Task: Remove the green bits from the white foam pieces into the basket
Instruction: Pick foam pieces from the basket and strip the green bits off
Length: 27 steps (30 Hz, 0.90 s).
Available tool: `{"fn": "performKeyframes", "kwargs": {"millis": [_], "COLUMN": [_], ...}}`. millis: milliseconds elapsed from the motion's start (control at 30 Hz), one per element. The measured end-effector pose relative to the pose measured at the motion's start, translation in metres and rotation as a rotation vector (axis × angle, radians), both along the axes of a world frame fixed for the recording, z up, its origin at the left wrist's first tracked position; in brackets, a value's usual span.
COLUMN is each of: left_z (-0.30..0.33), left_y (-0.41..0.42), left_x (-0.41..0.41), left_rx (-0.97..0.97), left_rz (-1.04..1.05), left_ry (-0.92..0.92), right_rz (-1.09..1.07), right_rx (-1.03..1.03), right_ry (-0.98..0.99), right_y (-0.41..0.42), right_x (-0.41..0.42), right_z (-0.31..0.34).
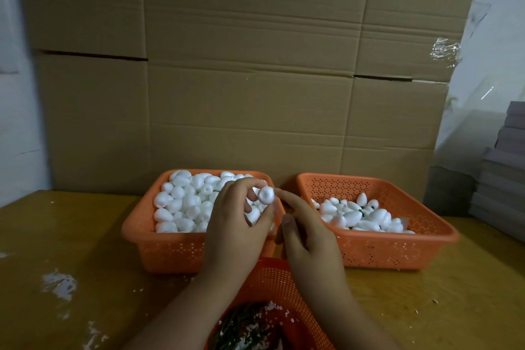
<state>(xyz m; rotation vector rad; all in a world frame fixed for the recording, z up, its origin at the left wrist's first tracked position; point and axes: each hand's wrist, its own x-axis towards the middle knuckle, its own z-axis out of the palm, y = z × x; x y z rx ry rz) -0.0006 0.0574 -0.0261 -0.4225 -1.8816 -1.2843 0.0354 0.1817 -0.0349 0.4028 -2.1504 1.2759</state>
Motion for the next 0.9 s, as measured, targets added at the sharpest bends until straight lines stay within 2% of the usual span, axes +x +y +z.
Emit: {"fn": "performKeyframes", "kwargs": {"millis": [233,433,700,900], "left_z": [0.0009,-0.0008,-0.0007,0.002], "left_y": [0.0008,0.0014,0.0014,0.0008], "left_x": [0.0033,0.0029,-0.0008,0.0057], "left_rx": [0.082,0.077,0.083,0.039], "left_rz": [-0.094,-0.147,-0.112,-0.205], "left_ry": [-0.073,-0.112,-0.087,-0.055], "right_rz": [0.001,0.008,0.028,0.035], "right_rx": [-0.033,-0.075,-0.014,-0.021], "right_ry": [0.005,-0.008,0.003,0.014], "right_y": [-0.0004,0.0003,-0.0006,0.0], "right_x": [-0.0009,-0.0035,-0.0016,-0.0027], "right_z": [0.0004,0.0014,0.0014,-0.0003]}}
